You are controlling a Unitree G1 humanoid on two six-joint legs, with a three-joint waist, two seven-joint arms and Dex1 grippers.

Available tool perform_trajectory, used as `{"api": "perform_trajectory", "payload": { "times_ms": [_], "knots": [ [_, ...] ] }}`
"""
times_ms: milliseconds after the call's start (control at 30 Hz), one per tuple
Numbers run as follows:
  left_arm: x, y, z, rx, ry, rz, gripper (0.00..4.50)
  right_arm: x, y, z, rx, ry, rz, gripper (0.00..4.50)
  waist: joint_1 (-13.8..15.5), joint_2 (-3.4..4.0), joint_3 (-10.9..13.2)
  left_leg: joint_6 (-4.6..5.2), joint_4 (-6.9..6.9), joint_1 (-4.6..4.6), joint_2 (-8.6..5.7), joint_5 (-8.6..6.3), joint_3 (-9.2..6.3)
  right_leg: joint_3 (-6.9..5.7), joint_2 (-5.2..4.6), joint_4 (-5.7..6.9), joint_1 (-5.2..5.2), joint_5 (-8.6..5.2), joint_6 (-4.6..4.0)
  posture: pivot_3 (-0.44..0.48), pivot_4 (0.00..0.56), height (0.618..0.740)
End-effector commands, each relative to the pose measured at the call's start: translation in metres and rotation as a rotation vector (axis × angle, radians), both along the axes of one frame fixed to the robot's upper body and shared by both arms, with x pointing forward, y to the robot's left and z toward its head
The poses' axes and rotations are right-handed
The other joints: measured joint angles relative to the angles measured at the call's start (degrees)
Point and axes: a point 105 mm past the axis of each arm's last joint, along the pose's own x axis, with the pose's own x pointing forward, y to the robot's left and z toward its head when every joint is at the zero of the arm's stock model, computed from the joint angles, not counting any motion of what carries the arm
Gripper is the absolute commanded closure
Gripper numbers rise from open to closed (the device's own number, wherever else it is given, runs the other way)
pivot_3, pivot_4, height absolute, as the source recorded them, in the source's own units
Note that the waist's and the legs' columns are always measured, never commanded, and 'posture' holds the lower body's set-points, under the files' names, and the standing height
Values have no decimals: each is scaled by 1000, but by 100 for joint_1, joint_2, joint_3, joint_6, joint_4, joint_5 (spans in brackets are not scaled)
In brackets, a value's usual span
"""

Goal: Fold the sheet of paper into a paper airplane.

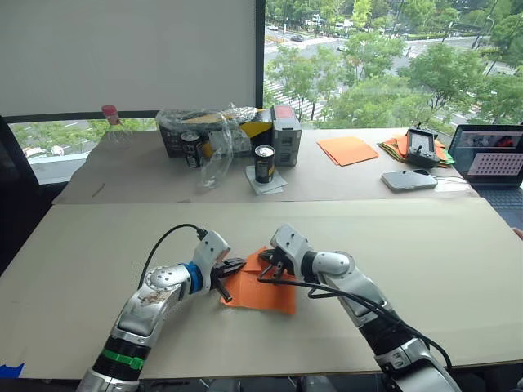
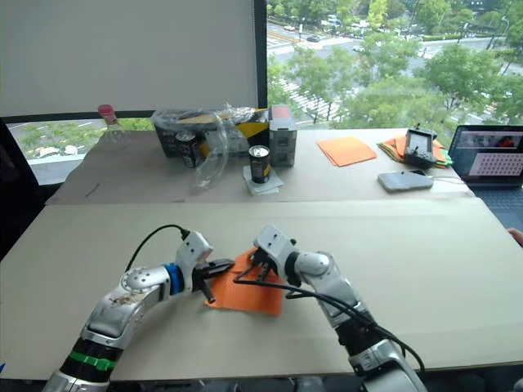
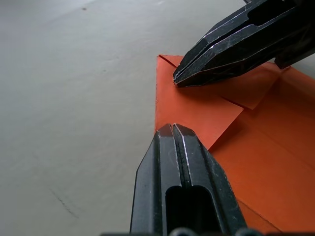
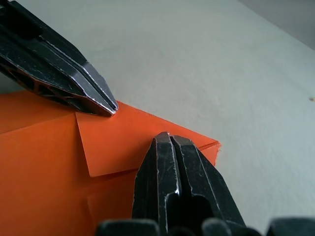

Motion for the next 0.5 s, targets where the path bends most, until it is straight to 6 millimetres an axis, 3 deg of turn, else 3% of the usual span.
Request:
{"api": "perform_trajectory", "payload": {
  "times_ms": [33,333,433,500],
  "knots": [
    [-7,-1,-15,66,29,-31,4470,3,6,7,23,-25,-2,4500,0,2,-1,0,0,1,0,0,0,0,0,1,1,0,0,0,150,670],
    [-3,0,-15,69,16,-5,4470,1,26,4,26,-9,43,4500,15,2,-1,0,0,5,0,0,0,0,0,2,2,0,0,0,150,670],
    [-2,-3,-13,60,15,-10,4470,6,23,0,7,-8,20,4500,15,3,-2,0,0,6,-1,0,0,1,0,2,3,0,0,0,150,670],
    [-3,-4,-12,58,11,-11,4470,15,11,-2,-12,-10,-49,4500,20,3,-2,0,0,7,-1,0,0,0,0,2,5,0,0,0,150,670]
  ]
}}
